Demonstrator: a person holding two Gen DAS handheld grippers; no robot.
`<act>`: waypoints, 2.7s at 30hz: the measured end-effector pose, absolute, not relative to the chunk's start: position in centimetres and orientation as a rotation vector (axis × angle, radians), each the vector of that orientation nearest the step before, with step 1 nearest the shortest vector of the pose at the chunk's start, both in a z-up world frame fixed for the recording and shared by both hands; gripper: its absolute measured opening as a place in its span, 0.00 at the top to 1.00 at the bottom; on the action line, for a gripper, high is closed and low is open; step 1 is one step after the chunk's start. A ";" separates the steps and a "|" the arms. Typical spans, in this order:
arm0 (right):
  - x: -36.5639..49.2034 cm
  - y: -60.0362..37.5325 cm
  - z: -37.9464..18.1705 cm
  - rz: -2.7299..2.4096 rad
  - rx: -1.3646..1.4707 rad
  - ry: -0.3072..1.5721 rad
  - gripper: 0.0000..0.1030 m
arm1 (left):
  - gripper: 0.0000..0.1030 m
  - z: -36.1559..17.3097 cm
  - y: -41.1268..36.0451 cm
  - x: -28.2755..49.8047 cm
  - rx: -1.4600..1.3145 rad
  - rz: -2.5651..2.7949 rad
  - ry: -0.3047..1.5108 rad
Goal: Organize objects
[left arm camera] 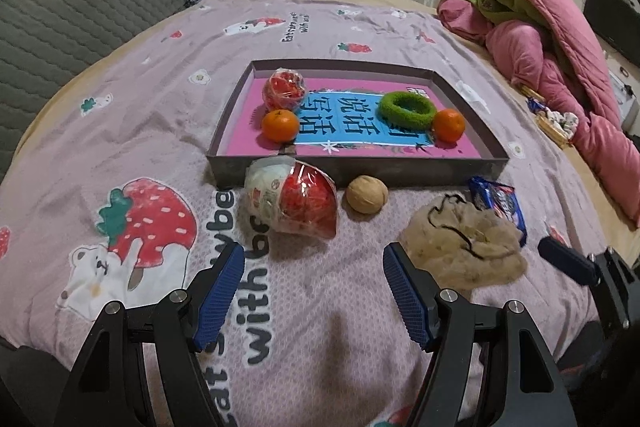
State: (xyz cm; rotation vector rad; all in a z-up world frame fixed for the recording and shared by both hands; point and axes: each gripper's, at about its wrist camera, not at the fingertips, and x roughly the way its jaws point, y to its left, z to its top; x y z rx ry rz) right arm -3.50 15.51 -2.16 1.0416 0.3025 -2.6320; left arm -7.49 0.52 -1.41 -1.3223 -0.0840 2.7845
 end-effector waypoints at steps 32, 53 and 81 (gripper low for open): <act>-8.0 12.1 -4.8 -2.569 1.054 0.512 0.27 | 0.29 -4.2 -2.1 -13.0 -1.454 2.893 -0.140; -8.7 12.2 -6.5 -2.503 1.141 0.412 0.75 | 0.29 -5.3 -4.8 -14.7 -1.533 2.849 -0.307; -7.8 13.0 -5.6 -2.508 1.088 0.262 0.77 | 0.31 -5.6 -4.2 -15.4 -1.467 2.815 -0.250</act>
